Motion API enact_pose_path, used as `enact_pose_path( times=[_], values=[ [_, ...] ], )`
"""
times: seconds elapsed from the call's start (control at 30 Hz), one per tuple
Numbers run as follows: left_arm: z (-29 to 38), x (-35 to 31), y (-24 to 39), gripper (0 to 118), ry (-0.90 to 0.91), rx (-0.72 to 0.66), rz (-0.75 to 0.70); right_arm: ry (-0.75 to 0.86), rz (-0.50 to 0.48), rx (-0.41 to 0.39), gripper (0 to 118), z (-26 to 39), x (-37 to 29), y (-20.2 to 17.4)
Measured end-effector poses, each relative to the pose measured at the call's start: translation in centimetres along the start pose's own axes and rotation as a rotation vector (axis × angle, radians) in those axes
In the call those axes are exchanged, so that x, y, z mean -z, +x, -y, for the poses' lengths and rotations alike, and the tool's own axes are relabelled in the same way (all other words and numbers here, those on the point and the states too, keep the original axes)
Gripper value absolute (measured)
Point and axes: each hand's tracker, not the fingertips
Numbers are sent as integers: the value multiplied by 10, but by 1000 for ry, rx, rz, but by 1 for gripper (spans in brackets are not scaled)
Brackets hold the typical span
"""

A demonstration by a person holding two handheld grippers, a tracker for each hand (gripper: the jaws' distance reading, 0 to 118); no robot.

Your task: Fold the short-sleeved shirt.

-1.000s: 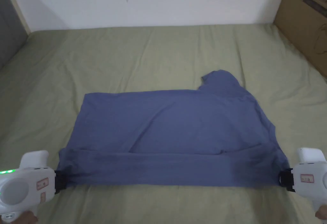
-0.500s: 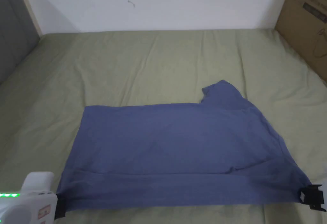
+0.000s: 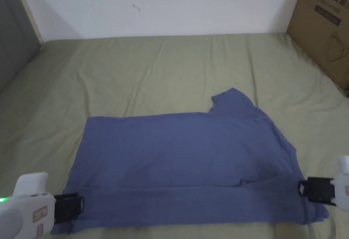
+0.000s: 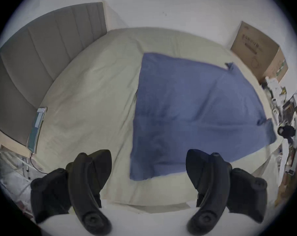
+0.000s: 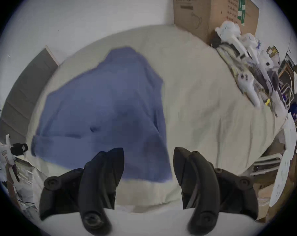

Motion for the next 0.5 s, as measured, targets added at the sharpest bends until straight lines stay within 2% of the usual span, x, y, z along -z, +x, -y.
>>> enact_pose_path(
  times=[0.03, 0.07, 0.1, 0.13, 0.17, 0.2, 0.23, 0.27, 0.33, 0.5],
  values=[
    [-7, -2, 4, 94, 16, 7, 26, 24, -15, -8, 66, -10, -1, -7],
    [-12, -2, 10, 87, 43, 18, 38, 42, -25, -18, 65, -18, 0, -13],
    [-17, 0, 16, 68, 52, 24, 34, 48, -28, -30, 64, -25, 4, -19],
    [-23, 7, 21, 43, 34, 33, 30, 50, -28, -34, 60, -31, 10, -26],
    [-26, 14, 25, 5, 24, 43, 32, 46, -35, -39, 39, -35, 17, -30],
    [-26, 23, 30, 2, 20, 52, 27, 40, -29, -36, 11, -37, 28, -35],
    [-29, 32, 31, 0, 8, 53, 41, 28, -5, -12, 1, -40, 40, -37],
    [-32, 40, 31, 0, -13, 33, 66, 18, -14, -15, 0, -43, 51, -37],
    [-44, 55, 36, 0, -44, 33, 67, -37, -41, 28, 0, -58, 72, -36],
    [-80, 62, 42, 0, -4, 30, 52, 10, -29, 25, 0, -116, 103, -32]
  ],
)
